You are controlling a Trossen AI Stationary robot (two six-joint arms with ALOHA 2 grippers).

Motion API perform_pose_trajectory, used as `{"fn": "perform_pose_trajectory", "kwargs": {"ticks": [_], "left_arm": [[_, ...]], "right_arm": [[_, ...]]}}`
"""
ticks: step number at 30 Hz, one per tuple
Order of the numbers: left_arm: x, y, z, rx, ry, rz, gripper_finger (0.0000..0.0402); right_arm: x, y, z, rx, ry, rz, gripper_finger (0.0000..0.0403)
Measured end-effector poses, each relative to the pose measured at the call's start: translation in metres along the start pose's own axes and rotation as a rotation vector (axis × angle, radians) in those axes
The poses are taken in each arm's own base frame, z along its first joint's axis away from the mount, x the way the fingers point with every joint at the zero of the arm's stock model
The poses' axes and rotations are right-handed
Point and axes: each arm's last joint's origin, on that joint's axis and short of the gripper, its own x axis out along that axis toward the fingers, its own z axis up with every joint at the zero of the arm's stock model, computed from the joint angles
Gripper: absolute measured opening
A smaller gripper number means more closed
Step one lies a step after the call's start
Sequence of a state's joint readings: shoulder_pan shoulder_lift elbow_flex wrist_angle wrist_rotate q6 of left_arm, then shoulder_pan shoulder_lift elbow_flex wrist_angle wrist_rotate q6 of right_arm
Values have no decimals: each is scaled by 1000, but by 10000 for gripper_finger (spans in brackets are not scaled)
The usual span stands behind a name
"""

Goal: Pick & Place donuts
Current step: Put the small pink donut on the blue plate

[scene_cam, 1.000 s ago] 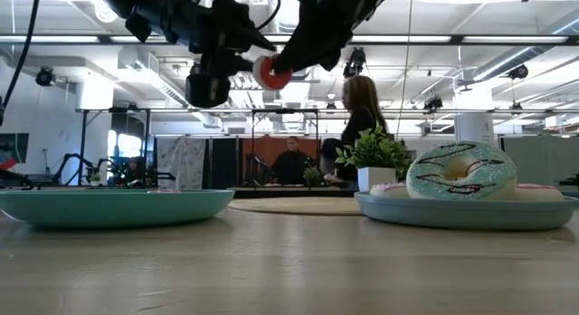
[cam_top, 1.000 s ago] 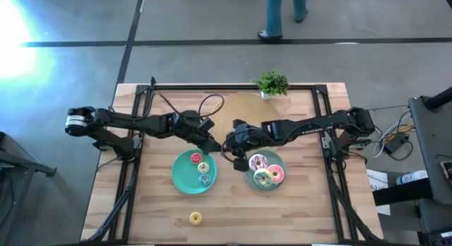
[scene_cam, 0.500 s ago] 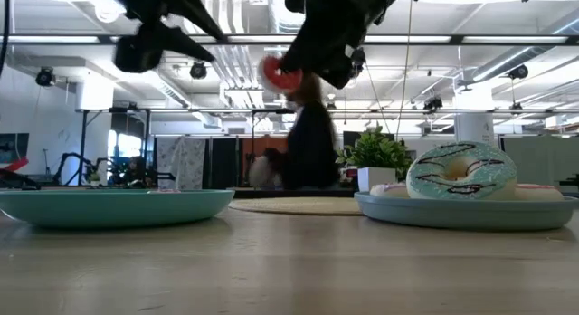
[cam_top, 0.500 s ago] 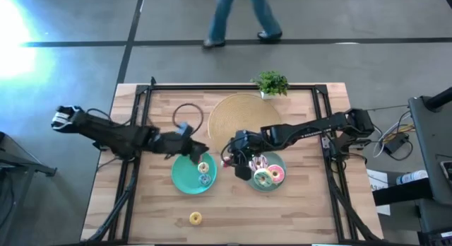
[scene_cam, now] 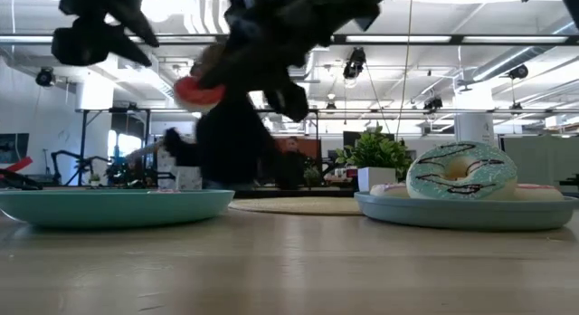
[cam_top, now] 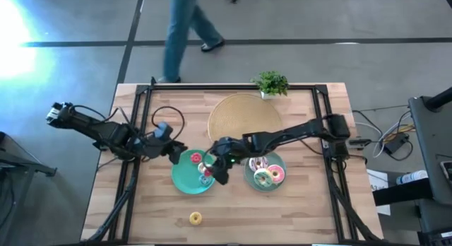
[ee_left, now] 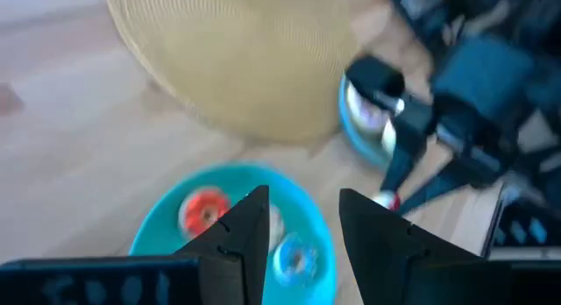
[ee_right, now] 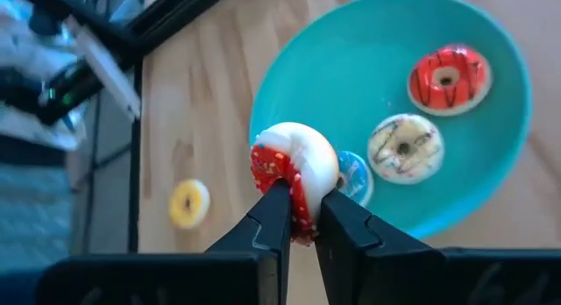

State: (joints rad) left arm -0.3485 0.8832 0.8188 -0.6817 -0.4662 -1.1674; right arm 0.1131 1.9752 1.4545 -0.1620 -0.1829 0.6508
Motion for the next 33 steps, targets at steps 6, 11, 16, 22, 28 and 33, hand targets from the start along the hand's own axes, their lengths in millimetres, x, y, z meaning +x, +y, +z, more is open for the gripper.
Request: {"fn": "perform_pose_trajectory", "kwargs": {"ticks": [6, 11, 16, 22, 28, 33], "left_arm": [[9, 10, -22, 175, 81, -9, 114], [11, 14, -40, 299, 149, -15, 114], [2, 9, -53, 465, 191, -87, 114], [4, 3, -69, 694, 157, -84, 114], [19, -8, -77, 918, 63, 30, 114], [29, -20, -80, 1158, -19, 152, 114]], "right_arm": [[28, -11, 22, 240, -27, -12, 33], [38, -18, 38, 405, -19, 34, 33], [37, -34, 45, 547, -5, 36, 33], [31, -49, 56, 675, 61, 121, 33], [28, -56, 62, 719, 63, 142, 33], [27, -59, 65, 741, 63, 149, 33]]}}
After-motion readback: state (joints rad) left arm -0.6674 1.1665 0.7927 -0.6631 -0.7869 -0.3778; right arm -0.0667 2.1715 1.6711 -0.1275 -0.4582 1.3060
